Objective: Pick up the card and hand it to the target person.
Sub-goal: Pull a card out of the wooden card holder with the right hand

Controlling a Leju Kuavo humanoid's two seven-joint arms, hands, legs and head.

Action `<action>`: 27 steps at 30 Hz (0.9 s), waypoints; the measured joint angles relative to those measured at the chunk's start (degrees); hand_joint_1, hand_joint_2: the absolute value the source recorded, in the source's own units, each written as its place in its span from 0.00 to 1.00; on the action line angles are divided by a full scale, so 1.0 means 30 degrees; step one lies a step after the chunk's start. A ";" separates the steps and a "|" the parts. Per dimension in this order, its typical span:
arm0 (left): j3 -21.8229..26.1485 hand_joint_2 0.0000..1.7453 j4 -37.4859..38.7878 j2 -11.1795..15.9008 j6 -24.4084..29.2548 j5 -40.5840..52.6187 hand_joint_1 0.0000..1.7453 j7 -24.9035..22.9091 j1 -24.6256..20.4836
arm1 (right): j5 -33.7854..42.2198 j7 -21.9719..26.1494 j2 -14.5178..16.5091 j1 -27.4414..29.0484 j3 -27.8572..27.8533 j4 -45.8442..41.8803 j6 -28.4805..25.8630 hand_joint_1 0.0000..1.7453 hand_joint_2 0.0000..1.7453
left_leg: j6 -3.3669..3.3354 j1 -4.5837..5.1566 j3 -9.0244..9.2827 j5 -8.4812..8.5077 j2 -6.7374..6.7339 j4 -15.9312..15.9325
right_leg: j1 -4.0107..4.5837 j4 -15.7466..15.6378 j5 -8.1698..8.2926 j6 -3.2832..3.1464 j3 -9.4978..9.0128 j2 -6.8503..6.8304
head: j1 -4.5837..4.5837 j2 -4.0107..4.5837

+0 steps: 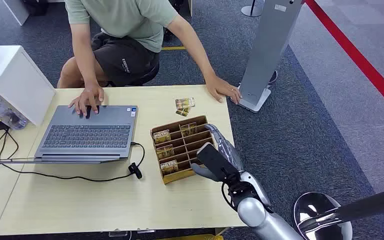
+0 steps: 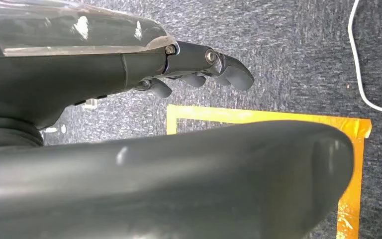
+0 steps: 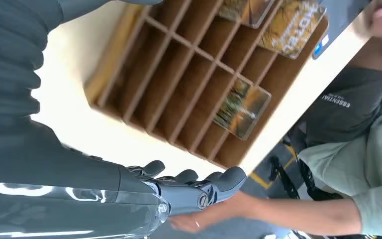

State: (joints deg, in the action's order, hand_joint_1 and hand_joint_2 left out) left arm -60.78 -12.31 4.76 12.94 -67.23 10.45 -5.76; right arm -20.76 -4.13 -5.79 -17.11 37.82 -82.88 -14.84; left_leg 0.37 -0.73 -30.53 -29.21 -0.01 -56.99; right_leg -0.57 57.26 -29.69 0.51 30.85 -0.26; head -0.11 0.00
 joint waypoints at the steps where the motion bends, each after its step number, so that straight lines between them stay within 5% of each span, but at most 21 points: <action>1: -0.0012 0.00 0.0000 0.0000 -0.0034 0.0056 0.00 0.0015 -0.0021 | -0.0361 -0.0331 0.0010 -0.0274 0.0047 0.0073 0.0155 0.00 1.00 | -0.0001 0.0000 -0.0002 0.0002 0.0001 0.0000 | 0.0000 0.0001 0.0003 0.0002 0.0001 -0.0001 | -0.0002 0.0000; 8: -0.0168 0.00 0.0000 -0.0005 -0.0308 0.0517 0.00 -0.0246 -0.0542 | -0.4725 -0.3746 0.0748 -0.3961 0.0958 0.1505 0.2432 0.06 1.00 | -0.0002 -0.0001 -0.0010 0.0008 0.0003 0.0000 | 0.0001 0.0014 0.0011 0.0003 0.0002 -0.0001 | -0.0011 0.0000; 12: -0.0302 0.00 0.0000 -0.0015 -0.0455 0.0701 0.00 -0.0430 -0.0713 | -0.6814 -0.4622 0.1726 -0.5800 0.1694 0.3347 0.3067 0.61 1.00 | -0.0001 -0.0002 -0.0019 0.0008 0.0004 0.0000 | 0.0002 0.0018 0.0010 0.0003 0.0012 -0.0005 | 0.0002 0.0000; 20: -0.0636 0.00 0.0000 -0.0029 -0.0495 0.1000 0.00 -0.0770 -0.0945 | -0.8452 -0.4731 0.3250 -0.7311 0.2508 0.6889 0.2801 0.79 1.00 | -0.0002 -0.0001 -0.0035 0.0008 0.0017 0.0000 | 0.0001 0.0016 0.0008 0.0003 0.0015 -0.0014 | -0.0022 0.0000; 27: -0.0661 0.00 0.0000 -0.0029 -0.0490 0.0712 0.00 -0.0816 -0.0970 | -0.8991 -0.4209 0.4299 -0.7881 0.2902 0.8865 0.2750 0.76 1.00 | -0.0002 -0.0003 -0.0037 0.0008 0.0015 0.0000 | 0.0002 0.0017 0.0009 0.0003 0.0020 -0.0011 | -0.0013 0.0000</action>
State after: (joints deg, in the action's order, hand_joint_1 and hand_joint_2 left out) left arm -62.77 -12.31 4.68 11.47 -65.10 8.00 -8.68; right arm -47.73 -16.76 7.10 -40.75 46.53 -56.29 -6.60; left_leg 0.36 -0.74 -30.64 -29.18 0.04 -57.00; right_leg -0.56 57.31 -29.67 0.52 30.91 -0.30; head -0.15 0.00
